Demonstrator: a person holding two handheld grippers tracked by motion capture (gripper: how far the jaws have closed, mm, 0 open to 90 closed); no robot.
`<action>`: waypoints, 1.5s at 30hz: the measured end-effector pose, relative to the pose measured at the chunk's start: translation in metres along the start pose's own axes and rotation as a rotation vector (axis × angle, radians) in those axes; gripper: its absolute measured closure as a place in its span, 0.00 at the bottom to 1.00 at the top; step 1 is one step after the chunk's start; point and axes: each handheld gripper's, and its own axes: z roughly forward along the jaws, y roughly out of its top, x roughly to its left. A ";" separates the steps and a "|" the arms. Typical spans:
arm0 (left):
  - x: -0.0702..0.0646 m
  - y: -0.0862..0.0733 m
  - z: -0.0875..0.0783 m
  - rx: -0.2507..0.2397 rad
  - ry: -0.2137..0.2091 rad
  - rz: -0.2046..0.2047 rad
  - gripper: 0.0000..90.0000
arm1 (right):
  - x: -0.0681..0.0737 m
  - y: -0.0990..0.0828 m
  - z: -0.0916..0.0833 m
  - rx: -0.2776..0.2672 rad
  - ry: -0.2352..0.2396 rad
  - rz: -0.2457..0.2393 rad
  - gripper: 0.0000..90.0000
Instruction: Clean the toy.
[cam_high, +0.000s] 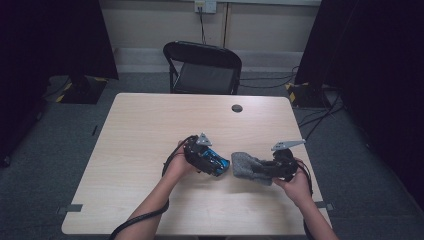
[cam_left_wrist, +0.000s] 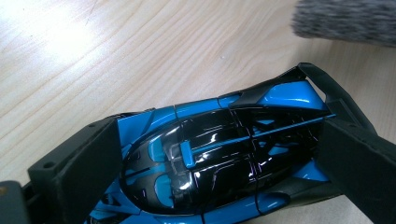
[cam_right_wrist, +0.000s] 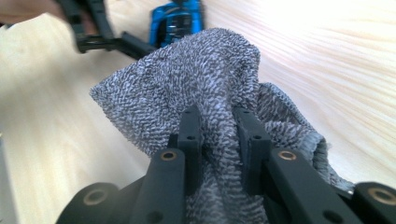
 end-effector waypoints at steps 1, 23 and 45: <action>0.000 0.000 0.000 0.000 0.000 0.000 0.01 | 0.000 0.000 0.000 0.000 0.000 0.000 0.83; -0.001 0.000 0.000 -0.004 -0.001 -0.007 0.01 | -0.009 -0.006 0.041 0.076 -0.185 0.017 0.82; -0.001 0.001 0.000 0.001 0.001 -0.006 0.00 | 0.006 -0.005 0.051 0.099 -0.081 -0.030 0.82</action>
